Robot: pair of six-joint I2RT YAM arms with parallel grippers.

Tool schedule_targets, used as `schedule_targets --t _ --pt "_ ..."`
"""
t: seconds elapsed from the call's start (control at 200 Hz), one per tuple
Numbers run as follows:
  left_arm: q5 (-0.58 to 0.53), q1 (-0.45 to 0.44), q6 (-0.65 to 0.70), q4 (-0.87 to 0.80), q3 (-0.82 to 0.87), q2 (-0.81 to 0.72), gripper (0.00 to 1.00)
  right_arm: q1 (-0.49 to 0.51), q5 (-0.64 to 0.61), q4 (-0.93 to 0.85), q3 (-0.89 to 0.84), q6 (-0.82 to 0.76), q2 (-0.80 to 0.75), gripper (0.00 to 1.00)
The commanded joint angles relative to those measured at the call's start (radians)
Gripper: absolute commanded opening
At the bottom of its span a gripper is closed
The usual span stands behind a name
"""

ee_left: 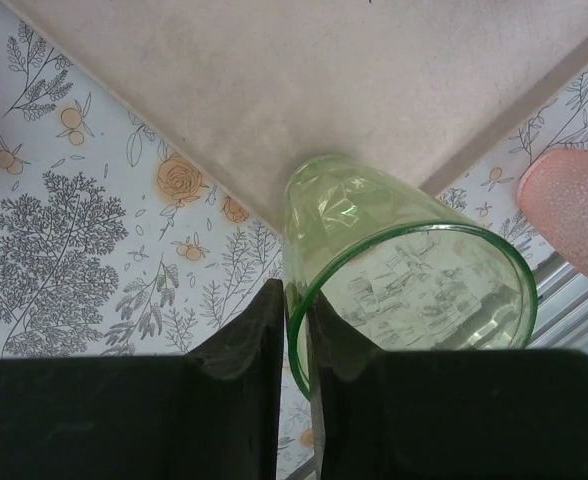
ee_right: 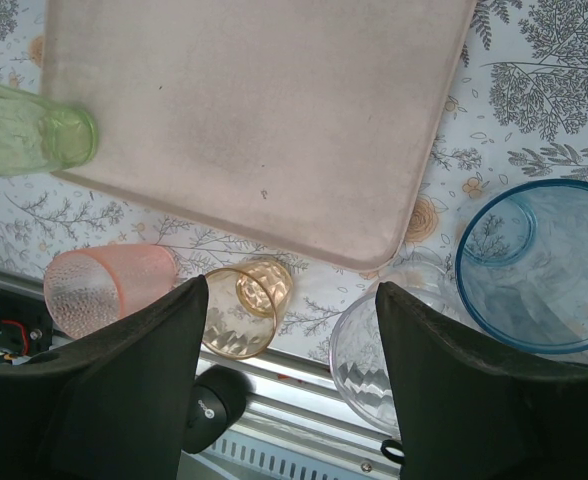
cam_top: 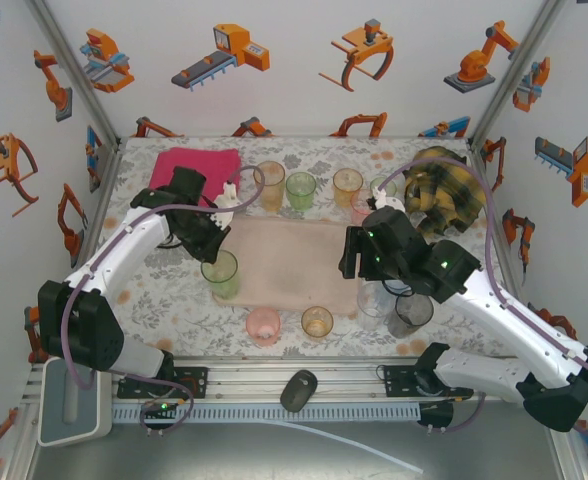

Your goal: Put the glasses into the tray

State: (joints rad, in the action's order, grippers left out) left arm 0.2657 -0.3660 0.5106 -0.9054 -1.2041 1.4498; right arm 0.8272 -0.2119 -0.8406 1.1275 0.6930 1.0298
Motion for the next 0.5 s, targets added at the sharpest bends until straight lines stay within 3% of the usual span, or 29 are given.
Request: schedule_targets --t 0.0,0.26,0.496 --pt "0.006 -0.008 0.017 -0.018 0.008 -0.007 0.23 0.008 -0.02 0.014 -0.011 0.019 -0.016 0.63" --pt "-0.02 -0.011 0.021 -0.023 -0.001 -0.021 0.32 0.006 -0.018 0.013 -0.024 0.023 -0.016 0.64" --pt "-0.062 -0.011 0.024 -0.039 -0.046 -0.057 0.47 0.007 -0.022 0.013 -0.022 0.02 -0.016 0.64"
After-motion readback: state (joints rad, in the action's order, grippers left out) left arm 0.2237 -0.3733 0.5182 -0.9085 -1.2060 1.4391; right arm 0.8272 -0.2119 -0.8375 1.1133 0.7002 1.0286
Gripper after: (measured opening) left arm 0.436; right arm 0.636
